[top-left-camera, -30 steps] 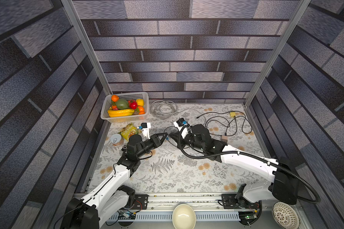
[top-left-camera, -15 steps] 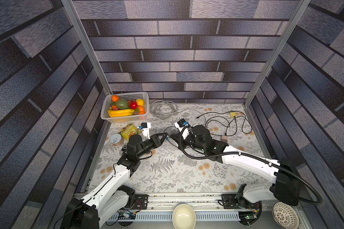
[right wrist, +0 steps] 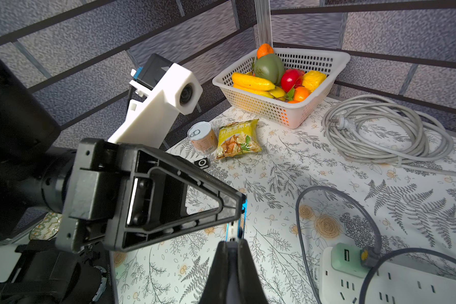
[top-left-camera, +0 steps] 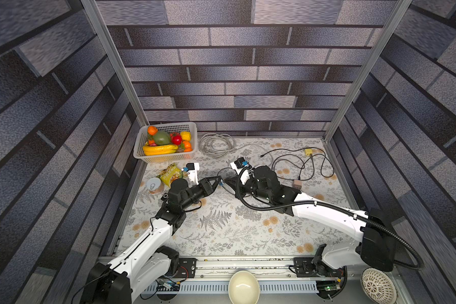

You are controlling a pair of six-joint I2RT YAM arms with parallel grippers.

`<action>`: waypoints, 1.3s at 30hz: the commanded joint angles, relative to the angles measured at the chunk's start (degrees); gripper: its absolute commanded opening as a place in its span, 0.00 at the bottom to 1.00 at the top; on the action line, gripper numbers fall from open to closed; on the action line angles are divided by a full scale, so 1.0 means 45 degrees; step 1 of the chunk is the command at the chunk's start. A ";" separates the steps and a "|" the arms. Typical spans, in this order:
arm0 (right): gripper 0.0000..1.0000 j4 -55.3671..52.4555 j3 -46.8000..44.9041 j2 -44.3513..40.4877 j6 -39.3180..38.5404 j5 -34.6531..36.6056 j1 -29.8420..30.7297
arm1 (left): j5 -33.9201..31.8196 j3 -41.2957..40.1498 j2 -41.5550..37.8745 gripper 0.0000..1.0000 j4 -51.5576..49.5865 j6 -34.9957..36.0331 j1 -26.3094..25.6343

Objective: Charge mp3
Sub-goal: Insert the charging cable into the MP3 player.

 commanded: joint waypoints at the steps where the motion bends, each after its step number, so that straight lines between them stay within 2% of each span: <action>1: 0.00 -0.1427 -0.0263 0.0825 0.0176 -0.0394 0.0128 | 0.1172 0.0363 -0.0586 0.00 0.2535 -0.0096 -0.0184; 10: 0.00 -0.1558 -0.0226 0.1237 0.0135 -0.0342 0.0138 | 0.1224 0.0364 -0.0769 0.00 0.2697 -0.0242 -0.0145; 18: 0.00 -0.0602 -0.0782 0.1398 0.0222 0.0406 0.0116 | 0.1784 0.0264 -0.0420 0.00 0.4683 -0.1266 -0.0087; 22: 0.00 -0.0240 -0.0930 0.1428 0.0188 0.0181 0.0026 | 0.2029 0.0324 -0.0228 0.00 0.5454 -0.1880 -0.0054; 39: 0.00 -0.2100 -0.1085 0.1199 -0.0905 0.0040 -0.0005 | 0.1855 0.0496 -0.1037 0.00 0.4163 -0.1547 0.0266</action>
